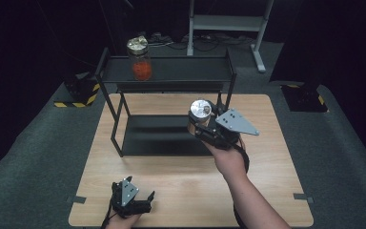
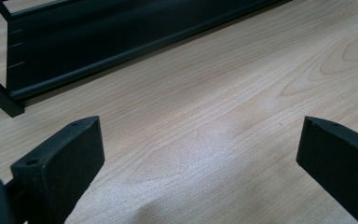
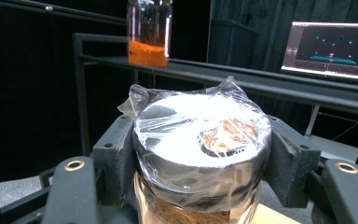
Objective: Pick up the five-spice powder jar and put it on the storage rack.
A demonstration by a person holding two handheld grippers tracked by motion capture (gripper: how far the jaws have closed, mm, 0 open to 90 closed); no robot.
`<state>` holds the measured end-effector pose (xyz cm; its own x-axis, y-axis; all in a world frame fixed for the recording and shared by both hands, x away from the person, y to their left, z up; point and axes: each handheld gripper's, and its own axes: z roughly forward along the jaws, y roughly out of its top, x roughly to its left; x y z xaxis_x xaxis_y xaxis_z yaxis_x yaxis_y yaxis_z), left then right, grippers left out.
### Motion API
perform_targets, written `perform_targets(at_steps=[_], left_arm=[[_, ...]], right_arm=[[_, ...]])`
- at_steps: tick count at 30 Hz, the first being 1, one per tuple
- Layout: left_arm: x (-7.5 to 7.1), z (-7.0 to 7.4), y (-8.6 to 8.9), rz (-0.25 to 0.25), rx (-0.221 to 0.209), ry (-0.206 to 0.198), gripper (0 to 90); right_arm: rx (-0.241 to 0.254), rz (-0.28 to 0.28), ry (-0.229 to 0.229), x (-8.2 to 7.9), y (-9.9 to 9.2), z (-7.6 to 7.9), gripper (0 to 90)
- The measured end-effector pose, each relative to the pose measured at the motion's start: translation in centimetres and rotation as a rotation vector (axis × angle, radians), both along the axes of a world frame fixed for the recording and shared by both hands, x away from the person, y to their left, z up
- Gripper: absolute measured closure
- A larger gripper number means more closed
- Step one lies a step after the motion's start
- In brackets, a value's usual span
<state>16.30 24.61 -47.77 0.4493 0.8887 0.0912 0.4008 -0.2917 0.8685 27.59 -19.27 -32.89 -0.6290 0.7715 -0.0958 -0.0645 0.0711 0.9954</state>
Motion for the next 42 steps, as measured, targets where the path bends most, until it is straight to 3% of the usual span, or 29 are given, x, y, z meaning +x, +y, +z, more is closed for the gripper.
perform_targets(at_steps=[23,42], left_arm=[[0.0,0.0,0.3,-0.007,-0.013,0.002,1.0],[0.1,0.0,0.3,-0.013,-0.007,0.001,1.0]], right_arm=[[0.043,-0.021,-0.057,1.3,0.4,4.9,34.3],[0.059,-0.032,-0.082,3.0,0.9,7.3,34.3]])
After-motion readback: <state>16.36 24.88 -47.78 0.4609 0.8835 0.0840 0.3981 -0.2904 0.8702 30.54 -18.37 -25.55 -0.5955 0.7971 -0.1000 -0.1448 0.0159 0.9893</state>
